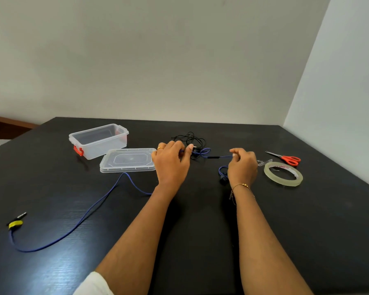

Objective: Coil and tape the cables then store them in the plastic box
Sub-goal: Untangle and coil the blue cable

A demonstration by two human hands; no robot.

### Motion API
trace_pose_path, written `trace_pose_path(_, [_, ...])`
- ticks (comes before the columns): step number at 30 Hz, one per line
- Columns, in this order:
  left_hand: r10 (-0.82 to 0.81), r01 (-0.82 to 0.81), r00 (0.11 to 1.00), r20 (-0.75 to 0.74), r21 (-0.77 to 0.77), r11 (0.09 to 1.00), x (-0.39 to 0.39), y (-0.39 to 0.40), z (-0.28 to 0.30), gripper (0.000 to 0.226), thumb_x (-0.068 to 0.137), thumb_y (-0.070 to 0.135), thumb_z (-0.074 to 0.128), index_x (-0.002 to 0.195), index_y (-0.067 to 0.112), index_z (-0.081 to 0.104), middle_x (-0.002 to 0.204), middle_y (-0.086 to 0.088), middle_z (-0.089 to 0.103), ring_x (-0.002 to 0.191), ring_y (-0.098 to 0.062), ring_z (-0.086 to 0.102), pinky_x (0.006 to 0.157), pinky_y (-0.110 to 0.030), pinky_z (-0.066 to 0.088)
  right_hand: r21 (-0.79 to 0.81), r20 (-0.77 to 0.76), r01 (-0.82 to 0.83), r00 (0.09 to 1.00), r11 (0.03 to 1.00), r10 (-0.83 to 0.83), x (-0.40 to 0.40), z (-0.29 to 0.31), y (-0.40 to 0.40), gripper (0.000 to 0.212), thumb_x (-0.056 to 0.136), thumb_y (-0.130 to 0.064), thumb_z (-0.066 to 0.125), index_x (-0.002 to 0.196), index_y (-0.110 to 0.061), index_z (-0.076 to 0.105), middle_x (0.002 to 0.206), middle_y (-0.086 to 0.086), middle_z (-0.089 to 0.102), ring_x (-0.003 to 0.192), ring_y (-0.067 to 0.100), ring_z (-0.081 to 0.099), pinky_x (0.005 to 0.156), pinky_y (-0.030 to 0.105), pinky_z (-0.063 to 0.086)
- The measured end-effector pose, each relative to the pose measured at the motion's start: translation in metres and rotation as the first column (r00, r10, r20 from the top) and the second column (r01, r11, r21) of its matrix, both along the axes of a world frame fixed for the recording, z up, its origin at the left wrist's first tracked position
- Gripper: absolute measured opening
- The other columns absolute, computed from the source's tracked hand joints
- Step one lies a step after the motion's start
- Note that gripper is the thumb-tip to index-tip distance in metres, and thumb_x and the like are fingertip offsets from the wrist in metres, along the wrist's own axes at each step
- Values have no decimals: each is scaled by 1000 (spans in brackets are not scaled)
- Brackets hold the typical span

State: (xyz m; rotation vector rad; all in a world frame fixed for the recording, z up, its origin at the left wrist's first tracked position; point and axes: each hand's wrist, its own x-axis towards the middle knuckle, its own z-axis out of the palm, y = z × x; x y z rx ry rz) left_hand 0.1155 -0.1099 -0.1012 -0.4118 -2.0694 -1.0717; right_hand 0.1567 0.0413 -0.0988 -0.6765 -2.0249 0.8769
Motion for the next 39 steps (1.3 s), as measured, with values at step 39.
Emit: trace_pose_path(39, [108, -53, 981, 163, -309, 950, -3, -4, -7, 31, 89, 41, 54, 84, 13, 65, 86, 1, 64, 107, -23, 46, 83, -36, 24, -289, -286, -196, 952, 937, 111, -16, 9, -14, 32, 97, -5, 31, 112, -4, 59, 105, 8, 50, 79, 16, 49, 68, 25, 43])
